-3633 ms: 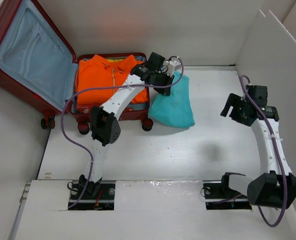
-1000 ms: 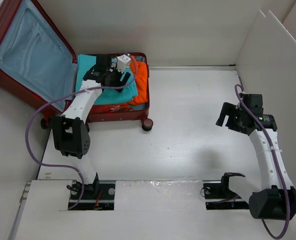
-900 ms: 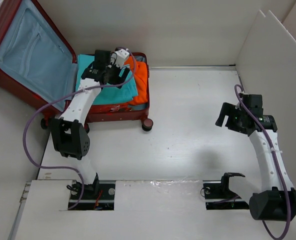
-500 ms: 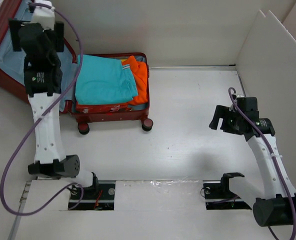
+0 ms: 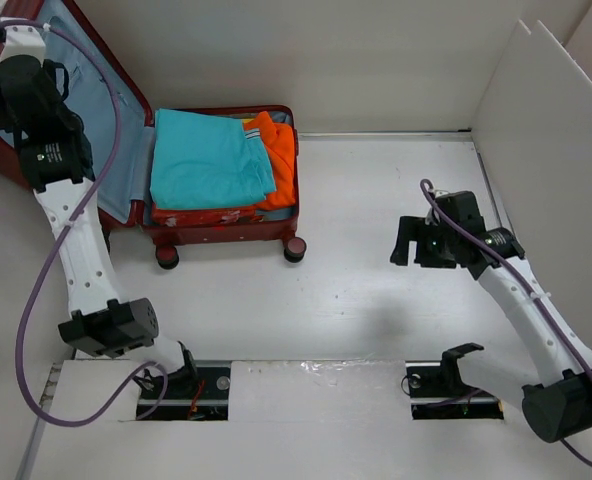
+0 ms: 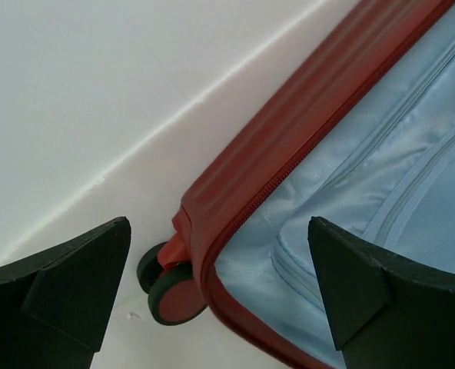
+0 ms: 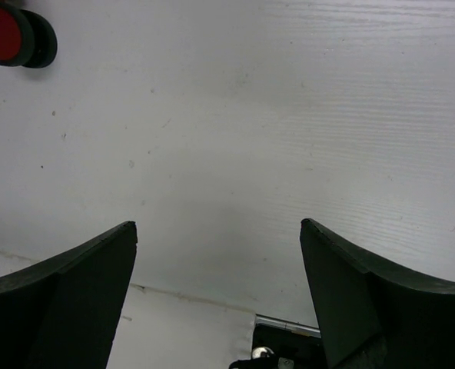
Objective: Pack the luggage
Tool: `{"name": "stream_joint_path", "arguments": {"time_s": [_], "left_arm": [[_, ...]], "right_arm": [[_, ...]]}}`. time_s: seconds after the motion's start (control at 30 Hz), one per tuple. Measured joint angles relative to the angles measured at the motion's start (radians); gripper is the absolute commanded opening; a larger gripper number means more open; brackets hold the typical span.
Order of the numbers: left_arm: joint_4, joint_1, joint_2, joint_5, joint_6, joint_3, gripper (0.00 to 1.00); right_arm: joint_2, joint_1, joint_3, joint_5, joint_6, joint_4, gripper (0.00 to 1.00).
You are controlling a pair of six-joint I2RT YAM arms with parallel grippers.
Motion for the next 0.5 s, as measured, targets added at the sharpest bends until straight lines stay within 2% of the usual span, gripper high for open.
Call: {"name": "stream_joint_path", "arguments": {"time_s": [0.07,0.2,0.27,0.3,0.37,0.5], "left_arm": [[-0.018,0.041,0.028,0.019,-0.002,-0.001,0.94],[-0.036,0.109,0.065,0.053,-0.01,-0.001,0.75],[-0.043,0.13,0.075,0.077,-0.02,-0.001,0.54],[-0.049,0.136,0.078,0.094,-0.027,-0.001,0.4],[-0.053,0.136,0.079,0.103,-0.019,-0.001,0.0],[-0.08,0.144,0.063,0.157,0.021,0.0,0.0]], "right_arm": [[0.019,0.026,0.013,0.011,0.005,0.001,0.91],[0.034,0.061,0.037,0.035,0.008,0.013,0.91],[0.034,0.073,0.041,0.048,0.013,0.017,0.91],[0.034,0.079,0.043,0.055,0.014,0.017,0.91],[0.034,0.082,0.044,0.067,0.02,0.018,0.91],[0.024,0.087,0.044,0.086,0.031,0.017,0.91]]}}
